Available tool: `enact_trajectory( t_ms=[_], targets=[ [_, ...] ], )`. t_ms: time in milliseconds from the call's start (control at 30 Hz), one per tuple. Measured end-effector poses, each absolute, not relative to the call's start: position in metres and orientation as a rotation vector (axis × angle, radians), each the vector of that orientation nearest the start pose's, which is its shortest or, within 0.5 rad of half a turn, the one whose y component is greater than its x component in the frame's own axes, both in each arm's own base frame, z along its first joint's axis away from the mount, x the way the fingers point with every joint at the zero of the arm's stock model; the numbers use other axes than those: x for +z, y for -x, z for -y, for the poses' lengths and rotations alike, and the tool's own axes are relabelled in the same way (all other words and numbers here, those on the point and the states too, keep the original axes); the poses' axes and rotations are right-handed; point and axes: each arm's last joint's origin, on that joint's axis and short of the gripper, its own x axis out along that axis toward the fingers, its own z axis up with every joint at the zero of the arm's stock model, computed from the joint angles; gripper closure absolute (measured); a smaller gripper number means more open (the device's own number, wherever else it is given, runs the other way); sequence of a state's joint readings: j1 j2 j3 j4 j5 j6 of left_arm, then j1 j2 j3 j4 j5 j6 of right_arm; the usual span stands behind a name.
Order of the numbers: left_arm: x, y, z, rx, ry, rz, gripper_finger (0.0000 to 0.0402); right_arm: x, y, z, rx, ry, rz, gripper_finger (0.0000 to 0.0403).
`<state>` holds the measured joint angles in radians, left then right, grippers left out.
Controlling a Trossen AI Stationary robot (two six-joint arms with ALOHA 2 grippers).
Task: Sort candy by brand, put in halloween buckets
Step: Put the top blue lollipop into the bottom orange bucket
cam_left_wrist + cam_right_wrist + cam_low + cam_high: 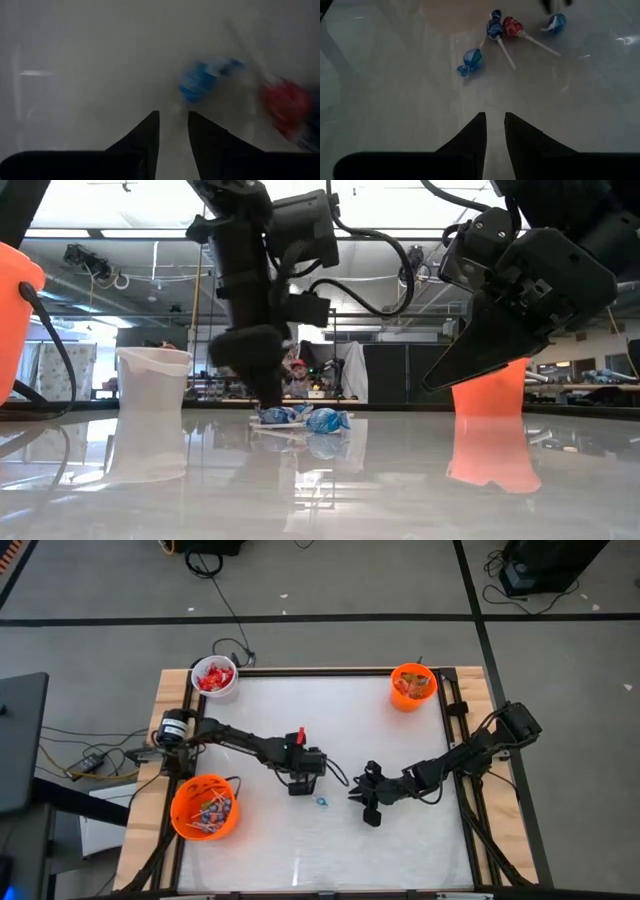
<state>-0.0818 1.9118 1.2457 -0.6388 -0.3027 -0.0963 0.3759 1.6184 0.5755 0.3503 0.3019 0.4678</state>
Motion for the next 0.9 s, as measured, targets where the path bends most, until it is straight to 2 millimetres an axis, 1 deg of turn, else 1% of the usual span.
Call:
enact_trajectory(
  t_ms=[67,133,233,367,500,600,700,733,833,900],
  targets=[
    [0.152,-0.36,0.022,0.153,-0.172,-1.293,0.0291,0.125,-0.265,-0.095,-0.081,-0.221,-0.652,0.032],
    [0.147,-0.359,0.02,0.106,-0.178,-1.278,0.0291,0.125,-0.265,-0.095,-0.077,-0.222,-0.654,0.032],
    [0.141,-0.358,0.014,0.106,-0.178,-1.241,0.0291,0.125,-0.265,-0.095,-0.075,-0.223,-0.654,0.032],
    [0.135,-0.356,0.006,0.142,-0.119,-1.215,0.0294,0.125,-0.265,-0.095,-0.076,-0.223,-0.655,0.032],
    [0.133,-0.357,0.005,0.15,-0.052,-1.208,0.0315,0.125,-0.265,-0.095,-0.075,-0.223,-0.655,0.032],
    [0.133,-0.357,0.006,0.149,-0.002,-1.204,0.0344,0.125,-0.265,-0.095,-0.075,-0.223,-0.655,0.032],
    [0.135,-0.359,0.006,0.164,0.035,-1.202,0.0383,0.125,-0.265,-0.095,-0.075,-0.223,-0.654,0.032],
    [0.136,-0.36,0.006,0.177,0.054,-1.201,0.039,0.125,-0.265,-0.095,-0.075,-0.223,-0.655,0.032],
    [0.148,-0.363,0.006,0.239,0.137,-1.206,0.0386,0.125,-0.265,-0.095,-0.075,-0.223,-0.655,0.032],
    [0.166,-0.364,0.008,0.28,0.146,-1.195,0.0383,0.125,-0.265,-0.095,-0.075,-0.223,-0.656,0.032]
  ],
)
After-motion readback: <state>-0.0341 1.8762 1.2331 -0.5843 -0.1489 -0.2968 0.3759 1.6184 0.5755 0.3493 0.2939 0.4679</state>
